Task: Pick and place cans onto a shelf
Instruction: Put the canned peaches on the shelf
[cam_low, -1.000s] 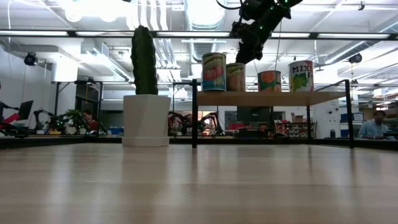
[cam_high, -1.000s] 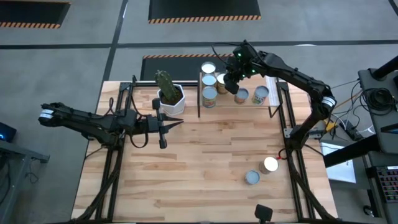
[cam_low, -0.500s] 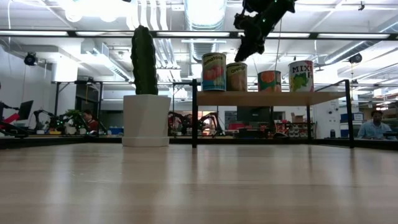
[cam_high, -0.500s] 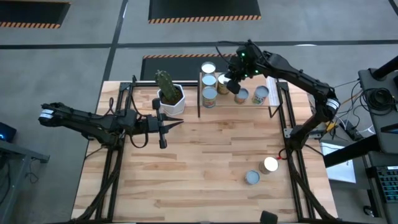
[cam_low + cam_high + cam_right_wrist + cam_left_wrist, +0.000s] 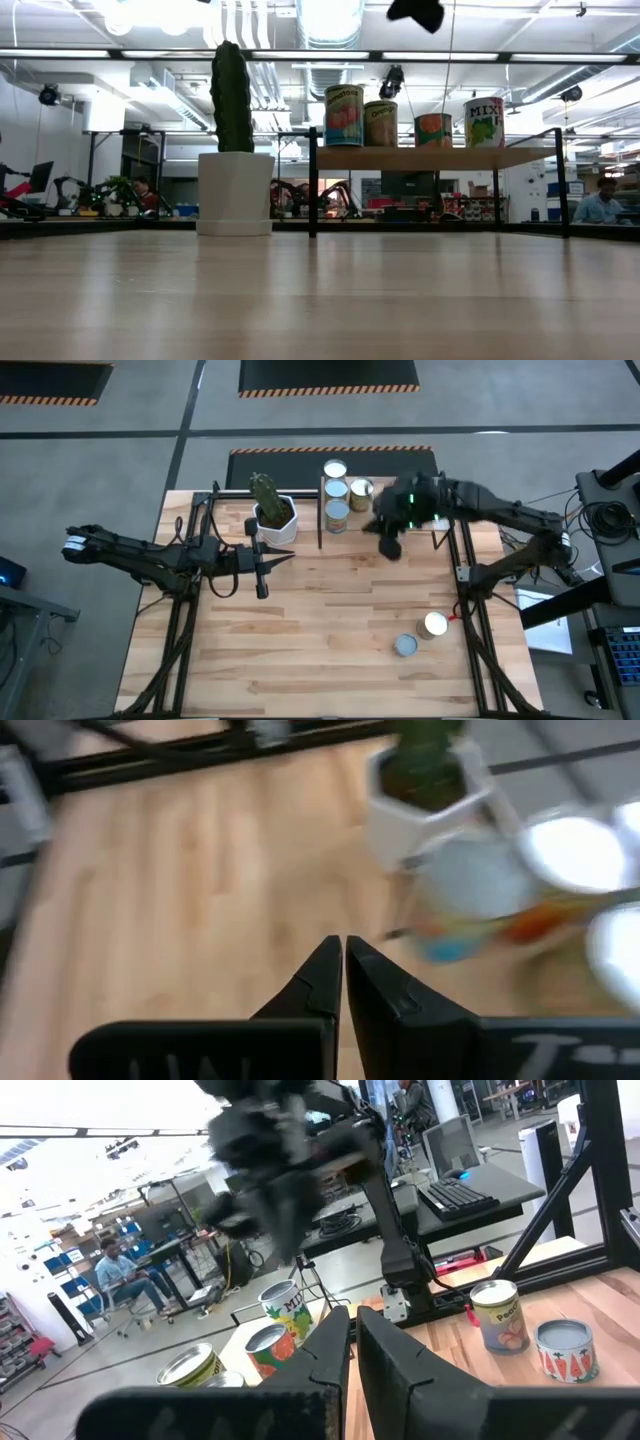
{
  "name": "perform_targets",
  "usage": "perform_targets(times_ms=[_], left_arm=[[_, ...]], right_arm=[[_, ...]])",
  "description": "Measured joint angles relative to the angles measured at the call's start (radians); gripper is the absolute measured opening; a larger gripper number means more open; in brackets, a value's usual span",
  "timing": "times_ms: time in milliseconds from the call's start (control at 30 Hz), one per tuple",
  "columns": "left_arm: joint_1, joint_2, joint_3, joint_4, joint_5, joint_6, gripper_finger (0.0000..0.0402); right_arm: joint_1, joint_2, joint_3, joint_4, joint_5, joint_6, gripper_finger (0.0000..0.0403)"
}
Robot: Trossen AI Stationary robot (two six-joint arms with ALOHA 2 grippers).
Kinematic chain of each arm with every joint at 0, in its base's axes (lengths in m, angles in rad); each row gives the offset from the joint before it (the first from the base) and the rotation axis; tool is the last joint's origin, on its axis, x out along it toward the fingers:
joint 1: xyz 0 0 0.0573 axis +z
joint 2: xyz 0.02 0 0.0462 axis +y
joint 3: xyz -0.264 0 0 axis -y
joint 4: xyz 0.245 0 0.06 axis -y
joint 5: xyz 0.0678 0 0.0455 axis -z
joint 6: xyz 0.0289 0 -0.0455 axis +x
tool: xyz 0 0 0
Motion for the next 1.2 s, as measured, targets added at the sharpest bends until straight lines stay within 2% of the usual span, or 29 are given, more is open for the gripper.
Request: perform_targets(times_ms=[133,267,367,633,1000,1100,1200], left_arm=[[-0.001,0.0,0.0,0.0,0.0,-0.005,0.0006],[-0.001,0.0,0.0,0.0,0.0,-0.021,0.0006],[-0.001,0.0,0.0,-0.001,0.0,-0.037,0.0006],[-0.001,0.0,0.0,-0.034,0.001,-0.124,0.0006],[-0.001,0.0,0.0,-0.046,0.006,-0.143,0.0006],[-0.001,0.0,0.0,-0.046,0.005,-0.142,0.0006],[-0.001,0.0,0.0,-0.046,0.005,-0.14,0.0006]], right_arm=[[0.153,-0.046,-0.098,0.0,0.033,0.168,0.0009],[0.275,-0.078,-0.223,-0.002,0.082,0.415,0.0009],[0.338,-0.084,-0.313,-0.035,0.054,0.651,0.0009],[0.463,-0.08,-0.442,-0.341,-0.047,1.133,0.0009],[0.616,-0.124,-0.52,-0.39,-0.052,1.451,0.0012],[0.638,-0.124,-0.528,-0.391,-0.053,1.49,0.0031],[0.654,-0.124,-0.531,-0.391,-0.053,1.531,0.0068]])
